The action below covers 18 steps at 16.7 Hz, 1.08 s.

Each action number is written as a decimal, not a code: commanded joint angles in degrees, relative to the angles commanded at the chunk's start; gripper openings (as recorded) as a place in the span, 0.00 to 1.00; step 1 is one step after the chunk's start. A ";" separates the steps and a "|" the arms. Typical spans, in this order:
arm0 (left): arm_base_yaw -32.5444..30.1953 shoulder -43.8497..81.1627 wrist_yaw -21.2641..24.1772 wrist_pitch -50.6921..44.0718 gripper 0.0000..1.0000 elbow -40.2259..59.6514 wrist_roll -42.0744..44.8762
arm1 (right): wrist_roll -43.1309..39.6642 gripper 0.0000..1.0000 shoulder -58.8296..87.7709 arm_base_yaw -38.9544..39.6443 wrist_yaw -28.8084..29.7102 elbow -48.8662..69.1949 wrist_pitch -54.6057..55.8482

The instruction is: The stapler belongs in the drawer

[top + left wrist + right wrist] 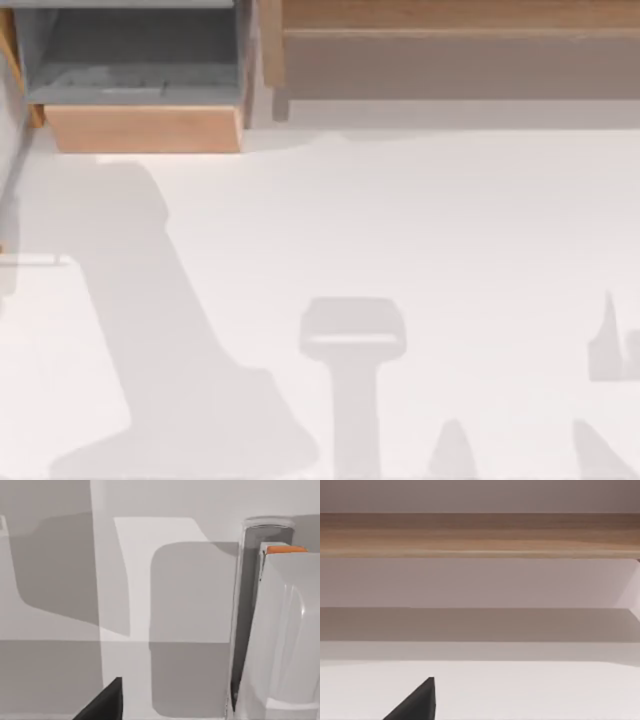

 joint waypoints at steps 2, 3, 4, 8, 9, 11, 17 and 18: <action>0.15 0.01 0.01 0.00 1.00 0.01 -0.01 | 0.00 1.00 0.00 0.00 0.00 0.00 0.00; 0.15 0.01 0.01 0.00 1.00 0.01 -0.01 | 0.00 1.00 0.00 0.00 0.00 0.00 0.00; 0.23 -0.48 0.08 0.25 1.00 -0.41 0.30 | 0.00 1.00 0.00 0.00 0.00 0.00 0.00; 0.84 -7.19 1.62 5.04 1.00 -6.49 4.96 | 0.00 1.00 0.00 0.00 0.00 0.00 0.00; 1.05 -9.65 2.31 7.35 1.00 -8.85 6.85 | 0.00 1.00 0.00 0.00 0.00 0.00 0.00; 1.97 -14.94 3.94 13.83 1.00 -14.38 11.43 | 0.00 1.00 0.00 0.00 0.00 0.00 0.00; 10.25 -29.83 9.79 44.47 1.00 -35.09 28.57 | 0.00 1.00 0.00 0.00 0.00 0.00 0.00; 12.21 -31.95 10.93 50.78 1.00 -39.11 31.67 | 0.00 1.00 0.00 0.00 0.00 0.00 0.00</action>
